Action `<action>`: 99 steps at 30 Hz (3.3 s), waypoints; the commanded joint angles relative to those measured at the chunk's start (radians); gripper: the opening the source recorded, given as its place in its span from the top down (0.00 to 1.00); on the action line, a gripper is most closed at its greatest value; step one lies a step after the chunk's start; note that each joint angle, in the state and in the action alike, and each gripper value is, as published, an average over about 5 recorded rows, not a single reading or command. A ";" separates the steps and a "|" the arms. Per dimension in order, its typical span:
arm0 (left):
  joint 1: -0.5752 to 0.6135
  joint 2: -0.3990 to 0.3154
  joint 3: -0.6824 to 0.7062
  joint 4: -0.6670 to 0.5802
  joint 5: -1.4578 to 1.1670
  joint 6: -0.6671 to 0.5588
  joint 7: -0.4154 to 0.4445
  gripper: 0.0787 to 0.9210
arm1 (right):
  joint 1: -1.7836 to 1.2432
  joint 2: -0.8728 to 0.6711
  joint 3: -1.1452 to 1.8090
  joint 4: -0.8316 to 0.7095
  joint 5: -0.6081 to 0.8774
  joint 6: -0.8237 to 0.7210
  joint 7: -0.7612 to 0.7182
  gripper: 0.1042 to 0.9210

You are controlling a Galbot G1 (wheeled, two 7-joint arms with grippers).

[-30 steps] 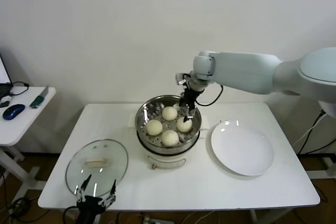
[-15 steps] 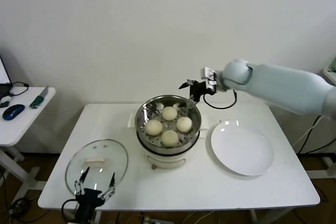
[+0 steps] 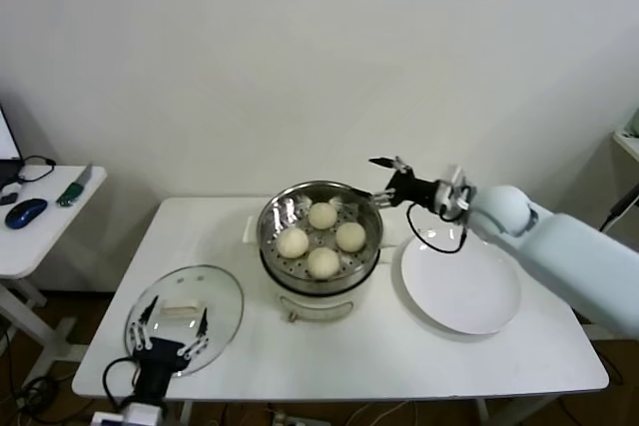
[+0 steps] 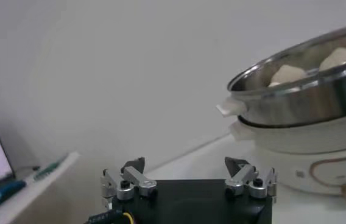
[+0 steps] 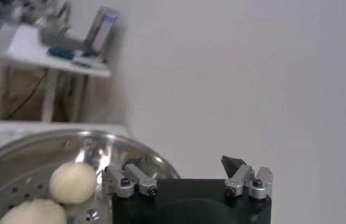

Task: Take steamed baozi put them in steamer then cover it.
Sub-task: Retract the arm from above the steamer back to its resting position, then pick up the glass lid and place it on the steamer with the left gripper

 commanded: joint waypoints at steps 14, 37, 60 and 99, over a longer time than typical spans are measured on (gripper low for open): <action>-0.010 0.131 0.050 0.122 1.183 0.176 -0.060 0.12 | -1.124 0.284 1.131 0.234 -0.190 0.003 0.093 0.12; -0.313 0.106 0.165 0.521 1.153 0.214 -0.147 0.12 | -1.212 0.425 1.215 0.185 -0.301 0.033 0.059 0.12; -0.463 0.137 0.151 0.669 1.077 0.213 -0.201 0.12 | -1.233 0.473 1.224 0.177 -0.354 0.060 0.032 0.12; -0.243 0.279 0.156 0.200 0.953 0.438 -0.132 0.91 | -1.192 0.473 1.211 0.125 -0.411 0.089 0.014 0.12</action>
